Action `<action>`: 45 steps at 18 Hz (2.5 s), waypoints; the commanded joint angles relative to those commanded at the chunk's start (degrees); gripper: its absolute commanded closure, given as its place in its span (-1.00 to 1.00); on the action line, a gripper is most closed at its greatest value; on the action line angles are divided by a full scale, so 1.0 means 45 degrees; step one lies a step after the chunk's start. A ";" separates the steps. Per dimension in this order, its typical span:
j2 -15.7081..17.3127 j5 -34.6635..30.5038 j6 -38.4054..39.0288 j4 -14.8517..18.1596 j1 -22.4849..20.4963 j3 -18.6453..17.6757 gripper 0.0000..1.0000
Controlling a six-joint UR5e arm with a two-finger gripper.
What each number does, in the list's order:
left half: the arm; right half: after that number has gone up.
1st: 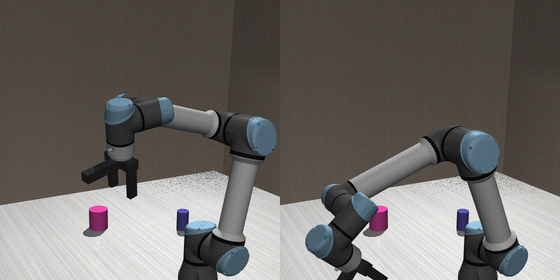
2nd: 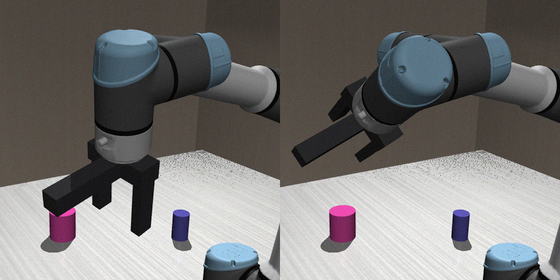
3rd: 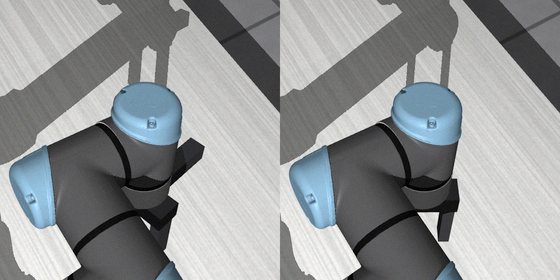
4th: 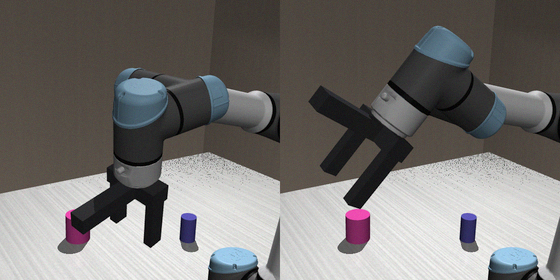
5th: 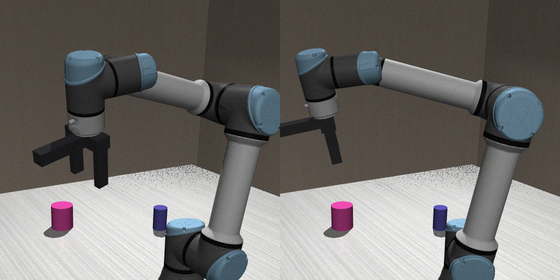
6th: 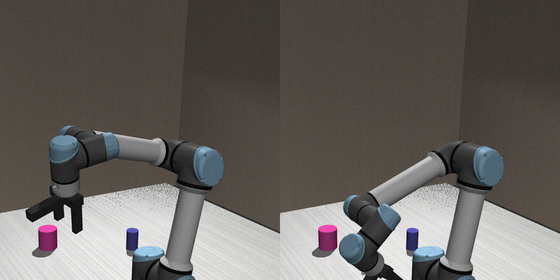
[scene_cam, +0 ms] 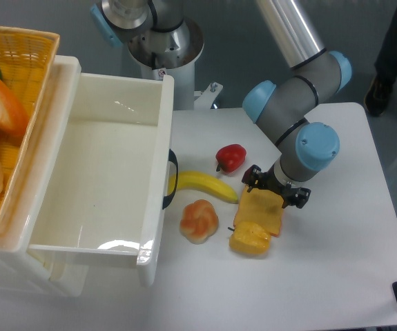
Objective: Pick up the bread slice
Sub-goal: 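Lower the open gripper onto the bread slice edge and close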
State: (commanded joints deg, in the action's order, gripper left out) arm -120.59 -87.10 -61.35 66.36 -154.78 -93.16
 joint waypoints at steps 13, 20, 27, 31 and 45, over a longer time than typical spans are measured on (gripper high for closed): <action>0.0098 0.0000 0.0000 0.0000 -0.0078 -0.0273 -1.00; 0.0020 0.0020 0.0000 0.0000 -0.0078 -0.0293 -1.00; -0.0020 0.0020 0.0020 0.0000 -0.0059 -0.0352 -1.00; 0.0000 0.0039 0.0000 0.0000 -0.0098 -0.0332 -1.00; 0.0156 0.0039 -0.0019 0.0000 -0.0273 0.0039 -1.00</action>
State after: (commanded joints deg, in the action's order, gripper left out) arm -119.88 -86.92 -61.44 66.36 -156.01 -92.99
